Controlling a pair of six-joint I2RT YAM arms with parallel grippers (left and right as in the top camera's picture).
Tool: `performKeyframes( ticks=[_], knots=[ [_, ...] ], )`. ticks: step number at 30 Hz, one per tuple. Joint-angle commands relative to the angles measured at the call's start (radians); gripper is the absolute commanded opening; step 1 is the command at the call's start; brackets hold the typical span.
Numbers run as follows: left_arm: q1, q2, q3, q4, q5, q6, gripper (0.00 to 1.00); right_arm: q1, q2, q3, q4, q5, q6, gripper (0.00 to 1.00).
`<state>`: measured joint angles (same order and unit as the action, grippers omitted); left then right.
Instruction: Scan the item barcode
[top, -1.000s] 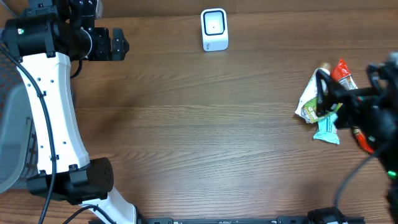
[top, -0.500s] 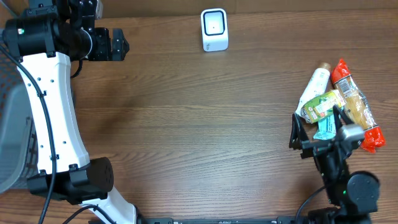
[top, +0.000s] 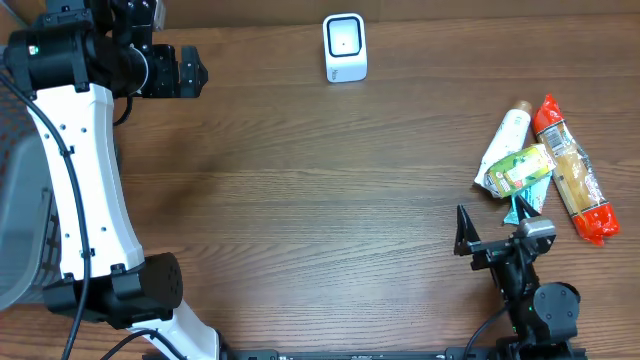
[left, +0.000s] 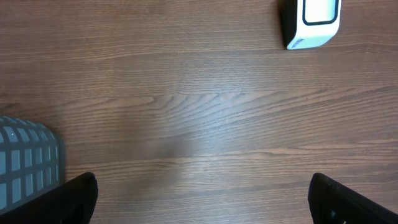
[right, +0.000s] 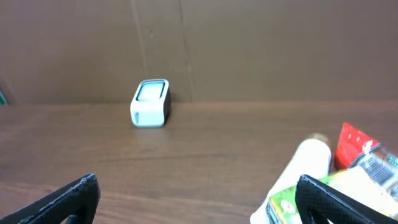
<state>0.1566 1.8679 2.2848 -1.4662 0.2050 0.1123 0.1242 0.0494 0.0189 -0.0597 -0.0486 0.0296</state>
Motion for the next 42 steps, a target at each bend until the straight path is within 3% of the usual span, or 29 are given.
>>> performKeyframes(
  ticks=[1,36,42],
  knots=[
    [-0.006,-0.007,0.007,0.004,0.001,0.015,1.0,-0.004,-0.018,-0.011,-0.02,-0.016,0.032,1.0],
    [-0.006,-0.007,0.007,0.0,0.001,0.015,0.99,-0.004,-0.023,-0.011,-0.018,-0.016,0.052,1.0],
    [-0.006,-0.064,-0.023,0.122,-0.008,0.048,1.0,-0.004,-0.023,-0.011,-0.019,-0.016,0.052,1.0]
  ],
)
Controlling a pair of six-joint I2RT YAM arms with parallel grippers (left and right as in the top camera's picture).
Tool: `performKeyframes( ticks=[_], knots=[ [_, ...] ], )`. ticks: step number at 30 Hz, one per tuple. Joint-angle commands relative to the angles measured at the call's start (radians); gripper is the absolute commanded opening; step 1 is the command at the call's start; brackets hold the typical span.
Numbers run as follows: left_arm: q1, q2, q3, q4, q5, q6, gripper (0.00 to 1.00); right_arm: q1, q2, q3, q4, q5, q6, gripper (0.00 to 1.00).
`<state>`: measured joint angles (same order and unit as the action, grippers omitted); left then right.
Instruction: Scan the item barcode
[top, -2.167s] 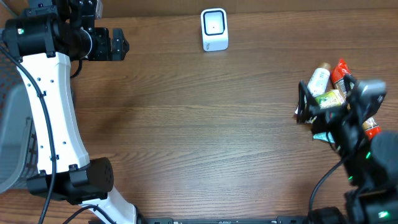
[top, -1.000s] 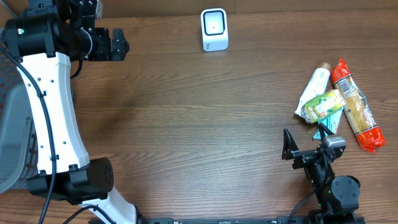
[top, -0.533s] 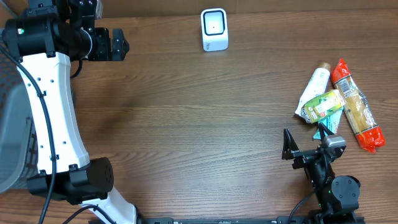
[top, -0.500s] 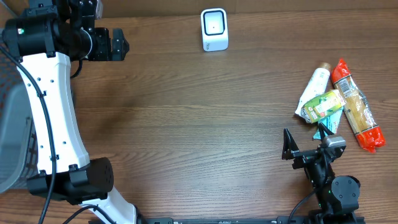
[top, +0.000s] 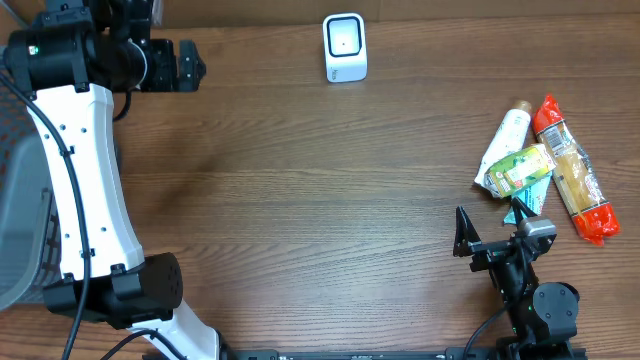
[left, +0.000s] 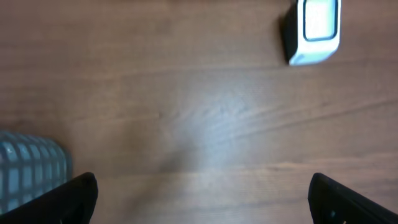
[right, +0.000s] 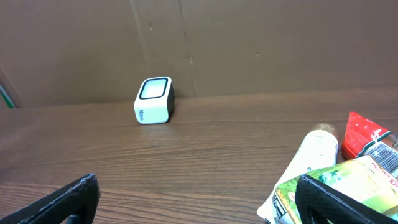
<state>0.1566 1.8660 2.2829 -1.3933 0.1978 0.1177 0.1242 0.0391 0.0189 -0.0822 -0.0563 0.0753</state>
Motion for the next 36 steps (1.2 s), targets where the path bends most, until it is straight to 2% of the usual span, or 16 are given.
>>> performKeyframes(
  ticks=[1,4,7,12,24,31,36],
  knots=[
    [-0.006,-0.092,-0.062,0.106,0.019,0.058,1.0,-0.004,-0.013,-0.011,0.004,-0.008,0.006,1.0],
    [-0.005,-0.24,-0.306,0.373,0.097,0.081,1.0,-0.004,-0.013,-0.011,0.004,-0.008,0.006,1.0],
    [-0.006,-0.436,-0.634,0.702,0.158,0.08,0.99,-0.004,-0.013,-0.011,0.004,-0.008,0.006,1.0],
    [-0.006,-0.778,-1.125,1.068,0.157,0.081,1.0,-0.004,-0.013,-0.011,0.004,-0.008,0.006,1.0],
    [-0.006,-1.374,-1.799,1.4,0.04,0.057,1.0,-0.004,-0.013,-0.011,0.004,-0.008,0.006,1.0],
    [-0.006,-1.637,-2.048,1.444,-0.01,0.035,0.99,-0.004,-0.013,-0.011,0.004,-0.008,0.006,1.0],
    [-0.006,-1.758,-2.161,1.47,-0.067,0.044,1.0,-0.004,-0.013,-0.011,0.004,-0.008,0.006,1.0]
  ],
)
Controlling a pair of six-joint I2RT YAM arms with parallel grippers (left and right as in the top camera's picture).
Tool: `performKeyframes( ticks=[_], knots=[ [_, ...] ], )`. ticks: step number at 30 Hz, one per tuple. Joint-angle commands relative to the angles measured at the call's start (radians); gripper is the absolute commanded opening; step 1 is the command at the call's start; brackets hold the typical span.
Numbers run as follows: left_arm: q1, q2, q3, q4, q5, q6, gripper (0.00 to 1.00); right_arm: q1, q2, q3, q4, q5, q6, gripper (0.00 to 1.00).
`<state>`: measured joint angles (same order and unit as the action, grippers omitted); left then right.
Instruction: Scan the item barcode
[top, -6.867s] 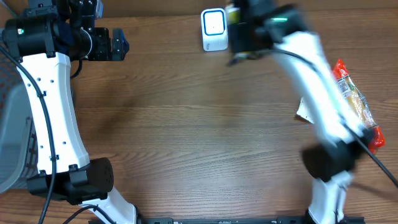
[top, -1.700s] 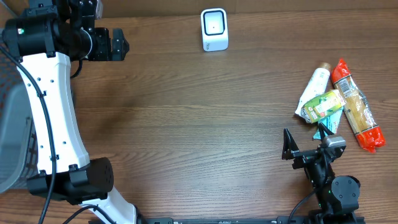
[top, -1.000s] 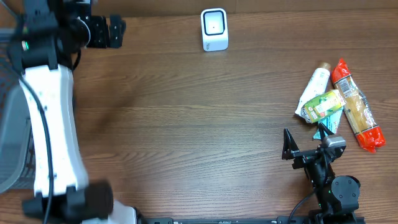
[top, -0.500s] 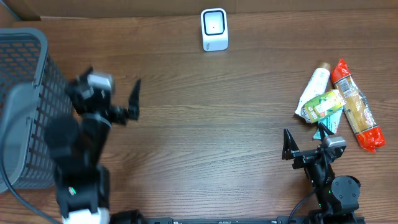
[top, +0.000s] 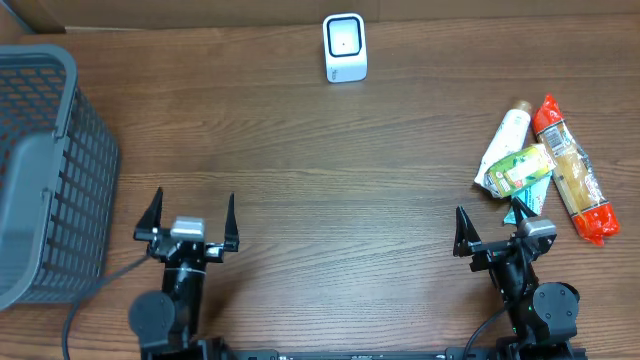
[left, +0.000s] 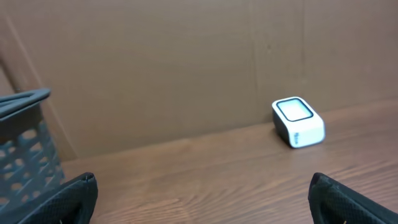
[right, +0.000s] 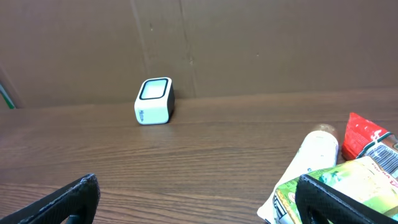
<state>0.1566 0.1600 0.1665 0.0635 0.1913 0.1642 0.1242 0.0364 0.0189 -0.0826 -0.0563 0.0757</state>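
The white barcode scanner (top: 345, 47) stands at the table's back edge, also seen as the scanner (left: 298, 122) and the scanner (right: 154, 101) in the two wrist views. The items lie in a pile at the right: a white tube (top: 505, 135), a green packet (top: 520, 168) and a red-and-orange pack (top: 572, 175). My right gripper (top: 492, 228) is open at the near edge, just short of the green packet (right: 348, 186). My left gripper (top: 190, 215) is open at the near left, with nothing between its fingers (left: 62, 202).
A grey mesh basket (top: 40, 170) stands at the left edge, next to my left gripper; its corner shows as the basket (left: 25, 149). A brown cardboard wall (right: 249, 43) closes the back of the table.
My left arm was stretched out high over the back left, covering the basket. Now it is at the near edge with its gripper open, facing the scanner. The right arm has not moved.
My left gripper hung open over the back left of the table, looking down with the scanner at the right. A moment later it was a little farther back. Now it is low at the near edge. The pile of items stayed where it was.
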Motion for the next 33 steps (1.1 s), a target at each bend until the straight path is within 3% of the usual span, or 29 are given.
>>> performKeyframes(
  ticks=[1,7,13,16,33],
  knots=[
    [-0.006,-0.071,-0.064,0.014,-0.079,-0.003,1.0,-0.004,-0.01,-0.011,0.004,-0.008,0.006,1.0],
    [-0.008,-0.158,-0.164,0.016,-0.119,0.013,1.0,-0.004,-0.01,-0.011,0.004,-0.008,0.006,1.0],
    [-0.014,-0.157,-0.162,-0.147,-0.125,0.052,1.0,-0.004,-0.01,-0.011,0.005,-0.008,0.006,1.0],
    [-0.016,-0.157,-0.162,-0.137,-0.121,-0.001,1.0,-0.004,-0.01,-0.011,0.004,-0.008,0.006,1.0],
    [-0.017,-0.156,-0.162,-0.136,-0.121,0.0,0.99,-0.004,-0.01,-0.011,0.004,-0.008,0.006,1.0]
  ],
)
